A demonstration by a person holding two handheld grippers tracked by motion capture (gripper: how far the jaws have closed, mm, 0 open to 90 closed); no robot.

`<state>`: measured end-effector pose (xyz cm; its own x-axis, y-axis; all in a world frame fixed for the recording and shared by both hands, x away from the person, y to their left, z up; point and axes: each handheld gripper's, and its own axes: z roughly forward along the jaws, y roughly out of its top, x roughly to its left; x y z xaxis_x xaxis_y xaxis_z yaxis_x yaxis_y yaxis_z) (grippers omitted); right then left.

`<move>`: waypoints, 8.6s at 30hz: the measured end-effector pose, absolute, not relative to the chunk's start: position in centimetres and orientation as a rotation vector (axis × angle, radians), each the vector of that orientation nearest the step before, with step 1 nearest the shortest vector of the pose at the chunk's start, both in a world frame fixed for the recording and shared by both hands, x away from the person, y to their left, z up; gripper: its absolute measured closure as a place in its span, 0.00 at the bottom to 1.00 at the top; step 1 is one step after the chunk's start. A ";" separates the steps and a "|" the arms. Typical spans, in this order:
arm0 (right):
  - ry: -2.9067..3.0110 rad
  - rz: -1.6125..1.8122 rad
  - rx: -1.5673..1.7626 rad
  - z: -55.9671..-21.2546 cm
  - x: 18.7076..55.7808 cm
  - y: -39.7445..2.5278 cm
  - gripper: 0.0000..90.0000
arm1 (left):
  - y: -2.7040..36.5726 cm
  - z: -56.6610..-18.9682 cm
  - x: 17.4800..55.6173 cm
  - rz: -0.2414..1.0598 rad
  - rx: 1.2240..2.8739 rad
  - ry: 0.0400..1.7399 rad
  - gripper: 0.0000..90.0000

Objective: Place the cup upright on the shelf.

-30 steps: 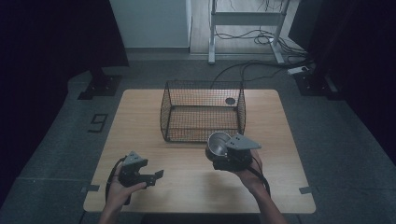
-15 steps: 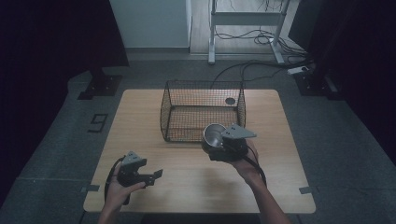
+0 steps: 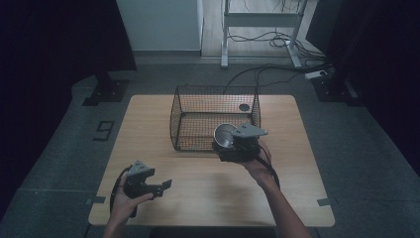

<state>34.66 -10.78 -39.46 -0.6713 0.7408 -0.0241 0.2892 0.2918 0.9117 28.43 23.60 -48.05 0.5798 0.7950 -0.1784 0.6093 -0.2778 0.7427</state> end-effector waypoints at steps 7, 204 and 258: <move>2.133 1.345 0.923 -39.2 35.7 -10.2 0.20 | 23.8 -48.0 28.4 0.291 1.991 1.124 0.17; 2.474 0.789 1.192 -49.0 57.7 -7.2 0.20 | 25.0 -47.5 28.3 0.310 1.954 1.122 0.17; 2.147 1.282 1.104 -40.3 43.5 -14.3 0.19 | 23.9 -47.7 28.3 0.310 1.978 1.109 0.17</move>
